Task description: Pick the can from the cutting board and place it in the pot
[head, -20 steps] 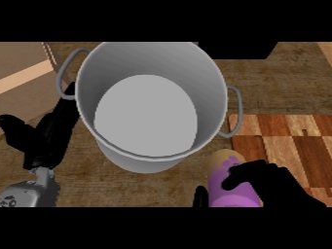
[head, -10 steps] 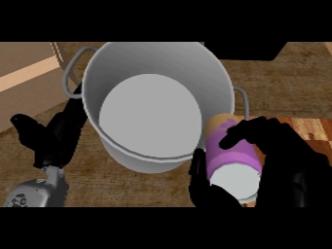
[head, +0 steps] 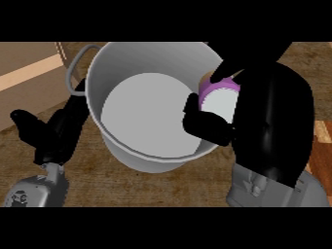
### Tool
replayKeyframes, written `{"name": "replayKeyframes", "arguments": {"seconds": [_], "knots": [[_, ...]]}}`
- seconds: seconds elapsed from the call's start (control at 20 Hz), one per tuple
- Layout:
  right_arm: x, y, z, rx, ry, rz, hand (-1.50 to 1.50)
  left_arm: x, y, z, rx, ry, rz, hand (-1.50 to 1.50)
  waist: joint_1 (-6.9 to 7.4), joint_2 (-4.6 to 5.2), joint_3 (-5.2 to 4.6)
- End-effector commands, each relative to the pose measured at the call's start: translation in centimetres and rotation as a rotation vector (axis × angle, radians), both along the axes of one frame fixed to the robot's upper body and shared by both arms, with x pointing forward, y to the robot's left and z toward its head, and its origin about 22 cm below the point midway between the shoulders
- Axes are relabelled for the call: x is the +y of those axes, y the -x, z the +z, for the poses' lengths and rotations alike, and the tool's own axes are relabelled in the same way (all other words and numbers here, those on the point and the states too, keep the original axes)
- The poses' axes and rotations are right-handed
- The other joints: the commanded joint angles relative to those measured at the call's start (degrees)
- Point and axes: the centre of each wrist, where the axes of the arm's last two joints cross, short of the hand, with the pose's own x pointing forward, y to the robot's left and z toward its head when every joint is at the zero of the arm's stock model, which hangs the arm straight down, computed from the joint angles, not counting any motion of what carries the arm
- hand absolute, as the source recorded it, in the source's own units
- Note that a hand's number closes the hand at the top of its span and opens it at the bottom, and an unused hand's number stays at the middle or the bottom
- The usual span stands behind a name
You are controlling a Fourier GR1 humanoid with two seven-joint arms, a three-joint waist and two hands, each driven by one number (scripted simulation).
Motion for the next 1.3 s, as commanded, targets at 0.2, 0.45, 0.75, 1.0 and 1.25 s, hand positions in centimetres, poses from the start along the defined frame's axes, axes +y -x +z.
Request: {"name": "replayKeyframes", "arguments": {"seconds": [0.2, 0.45, 0.75, 1.0, 1.25], "knots": [[3.0, -5.8, 0.3, 0.269, -0.097, -0.056, 1.50, -0.3, -1.1, 0.2, -0.010, 0.008, 0.000, 0.00, -0.10, 0.35, 0.13], [1.2, -7.5, -1.3, 0.333, -0.340, -0.138, -1.50, -0.7, 0.3, -0.5, -0.018, -0.010, -0.029, 0.00, 1.24, 0.21, 0.18], [0.0, -8.9, -2.6, 0.240, -0.554, -0.087, -1.50, 0.1, -0.5, 0.6, -0.004, 0.000, -0.014, 0.00, 0.94, 0.25, 0.27], [-0.7, -8.7, 0.4, -0.108, -0.619, -0.127, -1.50, -0.3, -0.1, -0.3, -0.001, -0.004, 0.002, 0.00, -0.81, -0.15, 0.21], [-1.7, -7.5, -0.5, -0.202, -0.666, -0.217, -1.50, 0.2, 0.2, -0.6, 0.009, 0.008, 0.023, 0.00, -2.39, -0.66, 0.20]]}}
